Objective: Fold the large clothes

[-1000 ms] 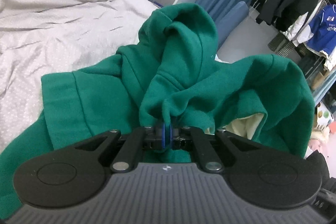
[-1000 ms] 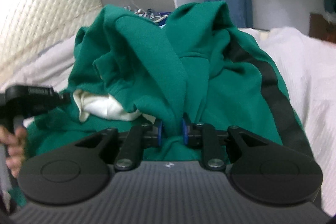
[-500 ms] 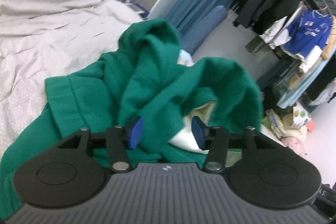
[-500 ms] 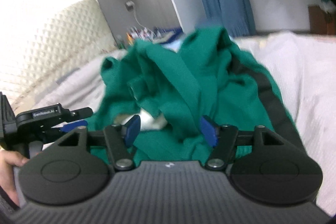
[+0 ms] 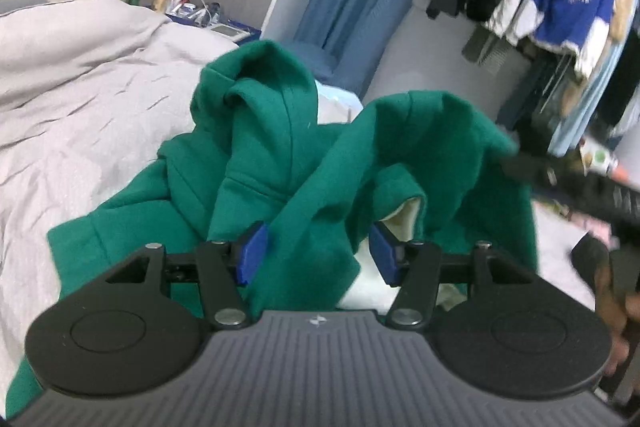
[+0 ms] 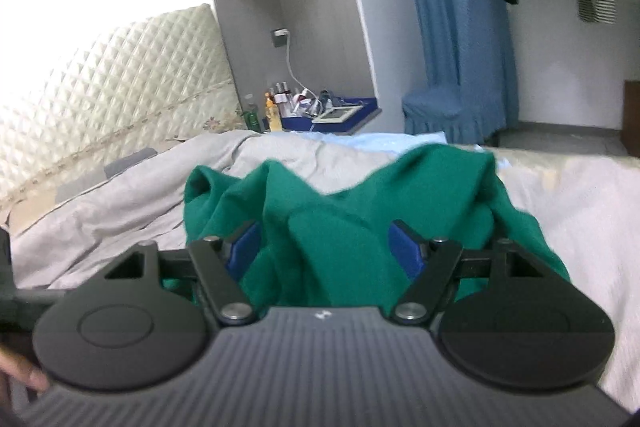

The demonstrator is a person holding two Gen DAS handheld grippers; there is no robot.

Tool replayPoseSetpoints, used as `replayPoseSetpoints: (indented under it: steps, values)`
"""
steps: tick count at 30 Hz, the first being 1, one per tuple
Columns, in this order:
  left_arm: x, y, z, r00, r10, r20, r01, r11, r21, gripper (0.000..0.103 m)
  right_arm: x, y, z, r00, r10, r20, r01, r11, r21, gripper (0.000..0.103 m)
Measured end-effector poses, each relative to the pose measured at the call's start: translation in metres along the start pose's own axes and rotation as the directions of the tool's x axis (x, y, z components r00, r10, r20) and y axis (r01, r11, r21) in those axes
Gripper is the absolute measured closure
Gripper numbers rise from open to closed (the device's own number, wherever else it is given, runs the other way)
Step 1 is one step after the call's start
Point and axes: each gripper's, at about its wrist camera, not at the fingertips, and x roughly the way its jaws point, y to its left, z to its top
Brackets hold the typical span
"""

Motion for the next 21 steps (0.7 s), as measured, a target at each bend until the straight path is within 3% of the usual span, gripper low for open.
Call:
replayPoseSetpoints:
  steps: [4, 10, 12, 14, 17, 21]
  values:
    - [0.032, 0.01, -0.002, 0.994, 0.079, -0.079, -0.079, 0.997, 0.005, 0.042, 0.035, -0.005, 0.003, 0.999, 0.01, -0.036, -0.011, 1.0, -0.021, 0.03]
    - [0.047, 0.028, -0.006, 0.992, 0.058, -0.114, -0.067, 0.995, -0.079, 0.043, 0.05, -0.004, -0.001, 0.997, 0.061, -0.05, -0.062, 0.998, -0.027, 0.031]
    - [0.044, 0.029, -0.005, 0.993, 0.05, -0.11, -0.059, 0.995, -0.086, 0.043, 0.049, 0.003, -0.001, 0.997, 0.047, -0.053, -0.05, 0.997, -0.054, 0.045]
    - [0.036, 0.03, -0.004, 0.995, 0.035, -0.097, -0.043, 0.996, -0.083, 0.043, 0.046, 0.009, -0.001, 0.997, 0.033, -0.063, -0.038, 0.996, -0.086, 0.076]
    - [0.013, 0.025, -0.004, 0.997, 0.03, -0.077, -0.035, 0.997, -0.064, 0.043, 0.034, 0.024, 0.001, 0.996, 0.025, -0.089, -0.036, 0.991, -0.127, 0.084]
    - [-0.025, 0.025, -0.003, 0.999, -0.015, -0.029, 0.012, 0.993, -0.115, 0.043, 0.0, 0.044, 0.005, 0.998, 0.035, -0.06, -0.047, 0.976, -0.213, 0.086]
